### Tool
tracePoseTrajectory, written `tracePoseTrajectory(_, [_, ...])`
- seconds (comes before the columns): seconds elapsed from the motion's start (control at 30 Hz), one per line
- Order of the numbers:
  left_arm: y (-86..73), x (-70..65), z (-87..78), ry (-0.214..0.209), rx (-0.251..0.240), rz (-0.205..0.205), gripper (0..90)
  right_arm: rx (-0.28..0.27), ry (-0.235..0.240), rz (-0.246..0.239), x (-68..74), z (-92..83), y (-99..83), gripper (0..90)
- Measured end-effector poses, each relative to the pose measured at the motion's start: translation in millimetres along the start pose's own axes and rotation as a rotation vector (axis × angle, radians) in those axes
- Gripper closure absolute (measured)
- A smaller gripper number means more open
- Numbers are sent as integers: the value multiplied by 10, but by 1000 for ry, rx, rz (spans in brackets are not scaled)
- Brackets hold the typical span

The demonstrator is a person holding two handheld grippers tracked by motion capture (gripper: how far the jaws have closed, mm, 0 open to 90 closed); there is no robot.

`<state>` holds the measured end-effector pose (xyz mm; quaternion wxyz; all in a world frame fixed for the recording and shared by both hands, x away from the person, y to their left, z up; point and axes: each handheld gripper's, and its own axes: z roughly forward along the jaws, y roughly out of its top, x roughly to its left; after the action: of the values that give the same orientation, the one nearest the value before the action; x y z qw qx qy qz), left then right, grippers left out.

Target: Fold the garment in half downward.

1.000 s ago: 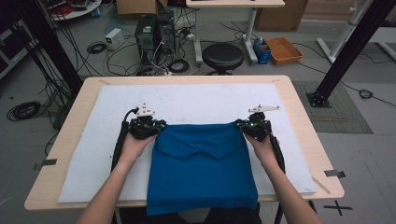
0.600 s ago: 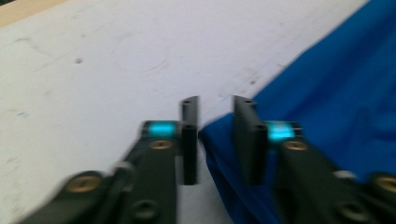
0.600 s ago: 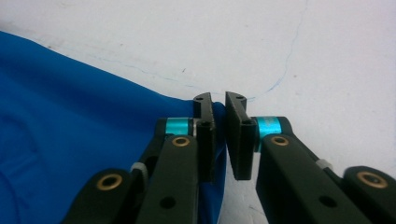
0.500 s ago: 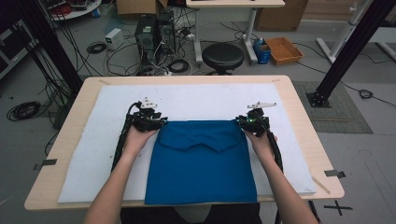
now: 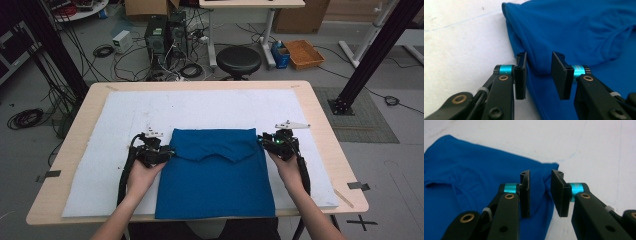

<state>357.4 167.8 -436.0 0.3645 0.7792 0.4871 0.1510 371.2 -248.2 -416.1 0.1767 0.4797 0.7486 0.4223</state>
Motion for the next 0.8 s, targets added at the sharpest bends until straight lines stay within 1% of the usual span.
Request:
tracePoseTrajectory(0.03, [2, -5, 15, 4, 9, 2, 658, 11, -2, 0, 6, 6, -20, 690])
tracePoseTrajectory(0.13, [6, -11, 53, 17, 6, -9, 661, 41, 6, 7, 25, 20, -76, 683])
tracePoseTrajectory(0.17, [9, -12, 54, 16, 8, -13, 662, 50, 7, 15, 37, 29, -94, 683])
tracePoseTrajectory(0.23, [9, -16, 52, 18, 7, -13, 664, 75, 8, 8, 56, 61, -129, 683])
tracePoseTrajectory(0.27, [8, -16, 49, 12, 6, -9, 672, 86, 5, 8, 64, 82, -145, 678])
tracePoseTrajectory(0.3, [7, -17, 51, 7, 7, -13, 695, 97, 2, 11, 72, 102, -156, 667])
tracePoseTrajectory(0.37, [8, -29, 53, -1, 3, -11, 751, 100, 1, 13, 76, 159, -170, 660])
tracePoseTrajectory(0.4, [10, -31, 51, -2, 2, -5, 782, 112, 0, 16, 87, 188, -171, 660])
tracePoseTrajectory(0.43, [12, -37, 50, -4, -2, -4, 796, 123, -2, 7, 96, 219, -171, 682])
tracePoseTrajectory(0.47, [16, -37, 47, -9, -2, 5, 807, 131, -4, 2, 112, 244, -171, 728])
tracePoseTrajectory(0.5, [17, -42, 48, -5, -6, 5, 819, 139, -7, -14, 124, 262, -172, 766])
tracePoseTrajectory(0.57, [23, -42, 46, -10, -4, 15, 858, 137, -6, -32, 135, 282, -170, 830])
tracePoseTrajectory(0.6, [29, -43, 40, -8, -2, 22, 867, 134, -5, -40, 140, 280, -169, 837])
tracePoseTrajectory(0.67, [45, -52, 18, -6, -9, 39, 872, 124, 2, -40, 146, 258, -163, 848])
tracePoseTrajectory(0.7, [55, -52, 6, -7, -19, 39, 872, 117, 2, -43, 148, 242, -160, 848])
tracePoseTrajectory(0.73, [64, -52, -3, -7, -28, 28, 871, 112, 7, -43, 149, 229, -157, 857])
tracePoseTrajectory(0.8, [72, -35, -4, -10, -8, 30, 869, 105, 6, -49, 151, 216, -154, 863])
